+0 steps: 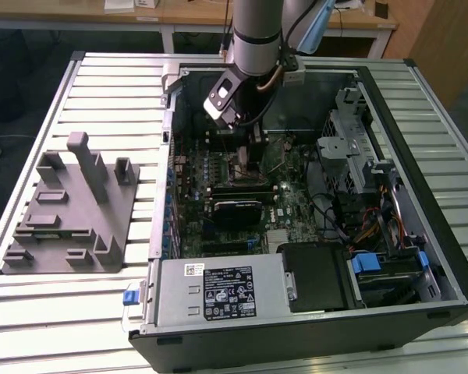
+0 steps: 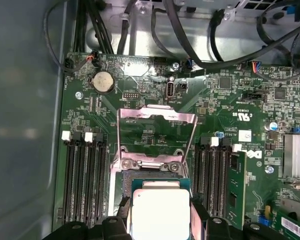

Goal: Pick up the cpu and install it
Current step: 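Place the cpu into insertion slot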

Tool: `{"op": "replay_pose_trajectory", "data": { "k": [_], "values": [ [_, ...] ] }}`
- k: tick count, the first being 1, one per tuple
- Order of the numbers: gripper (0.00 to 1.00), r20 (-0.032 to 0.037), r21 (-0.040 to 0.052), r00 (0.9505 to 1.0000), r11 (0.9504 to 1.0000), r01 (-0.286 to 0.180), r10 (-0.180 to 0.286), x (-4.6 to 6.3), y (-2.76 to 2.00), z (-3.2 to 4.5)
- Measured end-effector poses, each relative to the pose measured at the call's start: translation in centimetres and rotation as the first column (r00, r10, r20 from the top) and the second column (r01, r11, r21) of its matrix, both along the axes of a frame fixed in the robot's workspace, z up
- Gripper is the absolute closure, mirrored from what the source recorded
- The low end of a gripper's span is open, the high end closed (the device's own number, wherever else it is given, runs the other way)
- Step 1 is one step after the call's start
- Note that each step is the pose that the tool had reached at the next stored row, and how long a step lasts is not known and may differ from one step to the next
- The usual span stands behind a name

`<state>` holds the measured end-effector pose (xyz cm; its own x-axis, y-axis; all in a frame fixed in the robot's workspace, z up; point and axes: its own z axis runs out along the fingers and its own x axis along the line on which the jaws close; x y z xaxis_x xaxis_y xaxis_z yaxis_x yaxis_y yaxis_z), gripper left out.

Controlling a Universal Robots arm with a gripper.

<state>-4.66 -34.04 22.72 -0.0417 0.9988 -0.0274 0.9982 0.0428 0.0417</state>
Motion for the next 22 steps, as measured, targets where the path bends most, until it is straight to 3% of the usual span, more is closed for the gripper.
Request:
{"op": "replay_pose_trajectory", "data": {
  "k": [22],
  "values": [
    [0.46, 0.0000, -0.0001, 1.0000, 1.0000, 0.000, 0.000, -0.5, 0.33, -1.35]
  ]
}}
